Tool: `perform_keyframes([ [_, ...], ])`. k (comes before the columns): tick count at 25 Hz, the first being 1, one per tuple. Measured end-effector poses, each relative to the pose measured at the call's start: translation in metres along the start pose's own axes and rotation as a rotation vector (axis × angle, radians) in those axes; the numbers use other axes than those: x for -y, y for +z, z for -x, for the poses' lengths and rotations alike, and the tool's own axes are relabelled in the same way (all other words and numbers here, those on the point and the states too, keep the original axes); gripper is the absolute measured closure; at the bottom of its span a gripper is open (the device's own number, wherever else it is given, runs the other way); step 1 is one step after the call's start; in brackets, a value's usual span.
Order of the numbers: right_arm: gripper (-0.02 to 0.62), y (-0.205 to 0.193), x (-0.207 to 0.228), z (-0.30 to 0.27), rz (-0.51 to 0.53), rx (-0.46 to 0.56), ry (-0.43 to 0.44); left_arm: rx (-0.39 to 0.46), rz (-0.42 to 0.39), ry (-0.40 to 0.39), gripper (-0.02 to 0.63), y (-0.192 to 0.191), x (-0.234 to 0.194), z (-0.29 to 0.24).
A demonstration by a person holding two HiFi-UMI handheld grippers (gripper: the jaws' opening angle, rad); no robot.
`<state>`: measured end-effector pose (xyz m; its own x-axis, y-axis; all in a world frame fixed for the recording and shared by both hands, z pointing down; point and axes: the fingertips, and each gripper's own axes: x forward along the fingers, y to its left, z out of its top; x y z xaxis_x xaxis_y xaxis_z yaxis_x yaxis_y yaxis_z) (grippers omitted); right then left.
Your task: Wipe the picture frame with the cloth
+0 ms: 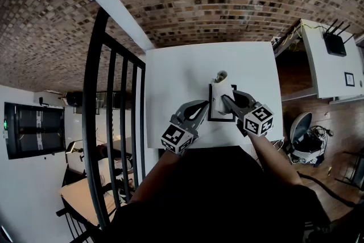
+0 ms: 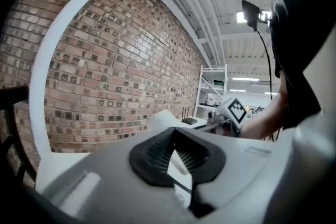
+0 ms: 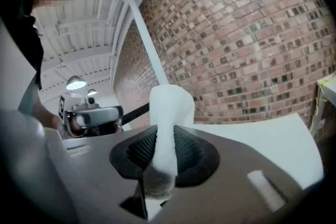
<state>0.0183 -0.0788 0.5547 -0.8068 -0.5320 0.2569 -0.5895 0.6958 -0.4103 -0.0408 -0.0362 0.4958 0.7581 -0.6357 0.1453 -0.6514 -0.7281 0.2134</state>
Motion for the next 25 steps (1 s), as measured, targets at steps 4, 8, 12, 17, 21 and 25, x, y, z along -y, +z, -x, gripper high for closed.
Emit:
perform_keyframes([
  [4,0.508,-0.044,0.025,-0.038,-0.084,-0.113,-0.033,-0.002,0.014,0.003,0.606,-0.004,-0.001,-0.004],
  [8,0.508,-0.081,0.044,-0.071,-0.154,-0.202,-0.066,-0.026,0.039,0.020,0.604,-0.011,-0.008,-0.007],
  [12,0.506,-0.120,0.059,-0.093,-0.270,-0.267,-0.081,-0.046,0.058,0.013,0.606,-0.020,-0.007,-0.002],
  [17,0.505,-0.152,0.091,-0.109,-0.336,-0.349,-0.140,-0.065,0.059,0.009,0.606,-0.027,-0.008,0.001],
  [21,0.505,-0.173,0.107,-0.115,-0.365,-0.427,-0.165,-0.082,0.057,0.012,0.606,-0.033,-0.010,0.004],
  [25,0.505,-0.184,0.122,-0.105,-0.366,-0.471,-0.230,-0.086,0.060,0.016,0.606,-0.033,-0.011,0.005],
])
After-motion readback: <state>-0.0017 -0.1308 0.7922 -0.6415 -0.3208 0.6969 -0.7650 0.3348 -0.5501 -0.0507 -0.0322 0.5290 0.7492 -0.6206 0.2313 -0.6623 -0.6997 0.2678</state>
